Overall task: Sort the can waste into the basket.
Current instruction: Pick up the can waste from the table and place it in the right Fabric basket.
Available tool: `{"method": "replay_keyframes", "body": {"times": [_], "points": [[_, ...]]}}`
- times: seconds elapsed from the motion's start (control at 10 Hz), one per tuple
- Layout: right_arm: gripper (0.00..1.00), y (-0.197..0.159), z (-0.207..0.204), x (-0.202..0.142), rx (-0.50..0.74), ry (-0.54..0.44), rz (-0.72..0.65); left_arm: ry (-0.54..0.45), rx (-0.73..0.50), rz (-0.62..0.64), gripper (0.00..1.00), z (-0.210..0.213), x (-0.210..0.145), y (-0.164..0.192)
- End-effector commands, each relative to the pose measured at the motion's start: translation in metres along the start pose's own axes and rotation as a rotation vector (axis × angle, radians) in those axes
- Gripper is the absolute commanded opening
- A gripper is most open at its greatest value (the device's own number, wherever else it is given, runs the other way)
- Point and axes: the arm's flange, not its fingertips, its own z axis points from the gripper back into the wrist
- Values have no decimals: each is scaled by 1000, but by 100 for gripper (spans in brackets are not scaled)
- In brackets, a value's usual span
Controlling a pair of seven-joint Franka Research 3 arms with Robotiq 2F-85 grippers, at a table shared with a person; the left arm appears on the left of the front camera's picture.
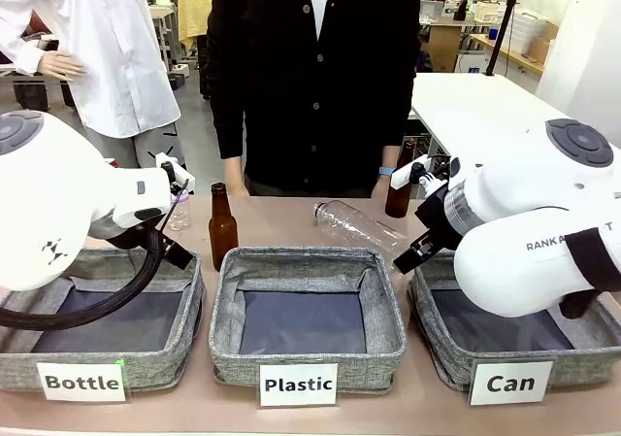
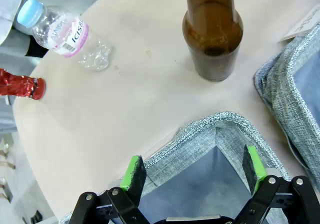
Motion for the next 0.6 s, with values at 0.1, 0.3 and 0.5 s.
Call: {"method": "replay_keyframes", "body": {"times": [0.1, 0.3, 0.5], "points": [[100, 0, 0, 0, 0, 0, -1, 0, 0, 0, 100, 0, 0, 0], [100, 0, 0, 0, 0, 0, -1, 0, 0, 0, 100, 0, 0, 0], [100, 0, 0, 0, 0, 0, 0, 0, 0, 0, 100, 0, 0, 0]]}}
